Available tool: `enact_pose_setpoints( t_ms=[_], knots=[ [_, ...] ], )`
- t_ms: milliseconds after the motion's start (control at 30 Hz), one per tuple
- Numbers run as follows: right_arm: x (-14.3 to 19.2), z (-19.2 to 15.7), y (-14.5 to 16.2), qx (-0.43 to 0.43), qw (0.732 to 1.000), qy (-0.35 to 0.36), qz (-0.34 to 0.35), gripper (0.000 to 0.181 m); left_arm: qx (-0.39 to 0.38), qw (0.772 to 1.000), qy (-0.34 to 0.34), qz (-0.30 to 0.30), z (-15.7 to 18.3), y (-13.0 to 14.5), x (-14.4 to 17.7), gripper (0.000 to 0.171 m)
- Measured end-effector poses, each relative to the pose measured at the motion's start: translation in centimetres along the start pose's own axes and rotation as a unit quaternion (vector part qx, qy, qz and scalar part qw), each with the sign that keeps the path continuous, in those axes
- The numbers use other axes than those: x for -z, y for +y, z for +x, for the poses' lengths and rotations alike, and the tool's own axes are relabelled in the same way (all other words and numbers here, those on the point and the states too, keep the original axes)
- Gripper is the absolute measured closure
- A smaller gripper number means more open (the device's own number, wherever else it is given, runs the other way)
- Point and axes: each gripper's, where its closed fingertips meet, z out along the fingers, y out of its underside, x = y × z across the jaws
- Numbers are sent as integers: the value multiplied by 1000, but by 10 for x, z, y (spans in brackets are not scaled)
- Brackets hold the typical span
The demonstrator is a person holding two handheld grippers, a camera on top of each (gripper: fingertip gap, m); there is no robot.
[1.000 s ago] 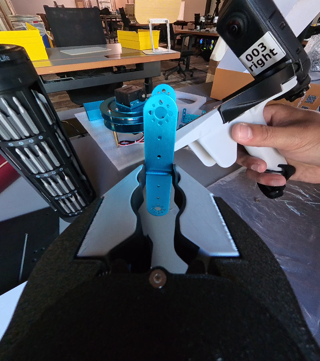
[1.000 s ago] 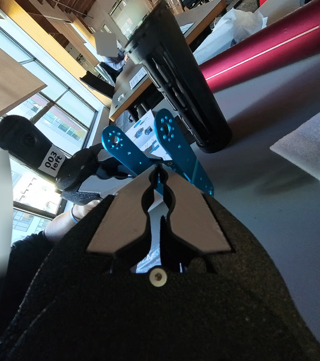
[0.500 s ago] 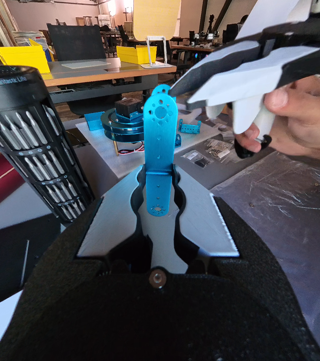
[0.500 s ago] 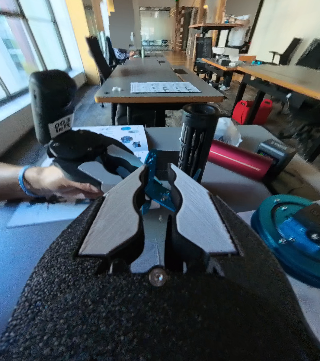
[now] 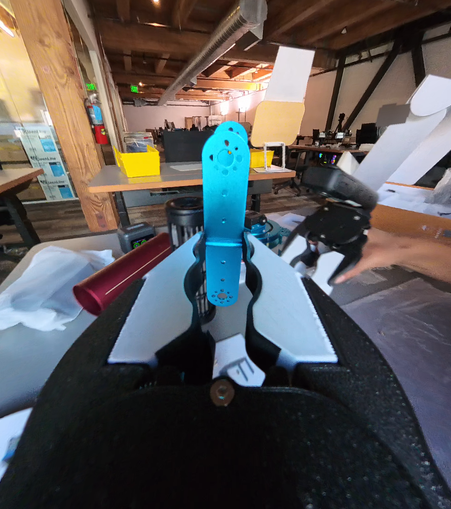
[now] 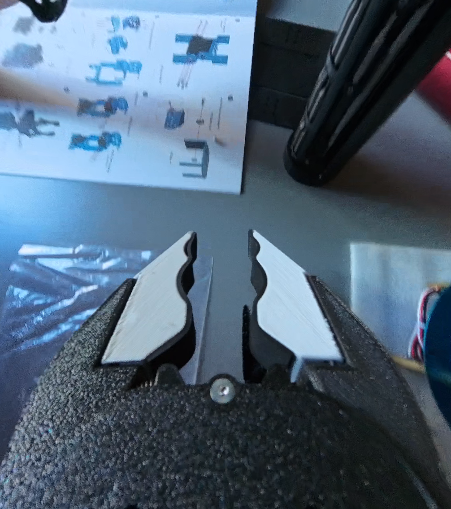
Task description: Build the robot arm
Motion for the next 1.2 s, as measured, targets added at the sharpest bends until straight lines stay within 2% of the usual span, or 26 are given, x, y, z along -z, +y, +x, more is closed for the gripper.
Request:
enact_pose_setpoints(
  t_ms=[100,200,267,333,467,567,800,1200],
  knots=[
    [-21,-1,-32,38,998,-36,29,148,5,999,-22,-34,-22,2,41,147],
    [-48,-12,-50,65,993,-102,15,149,19,998,-48,-47,-40,11,87,147],
    [-67,3,-49,84,993,-82,-18,152,45,996,-53,-46,-43,21,113,146],
    [-78,6,-46,75,992,-99,-31,155,60,995,-62,-55,-45,34,134,146],
    [-89,9,-36,87,992,-85,-41,159,45,992,-92,-71,-49,53,162,146],
    [-90,8,-39,104,991,-77,-40,168,23,992,-106,-71,-47,56,173,146],
    [-101,4,-50,115,989,-89,-36,161,-6,990,-113,-86,-39,64,179,146],
    [-95,-2,-40,109,986,-122,-37,164,-27,988,-108,-108,-32,74,171,146]
  ],
)
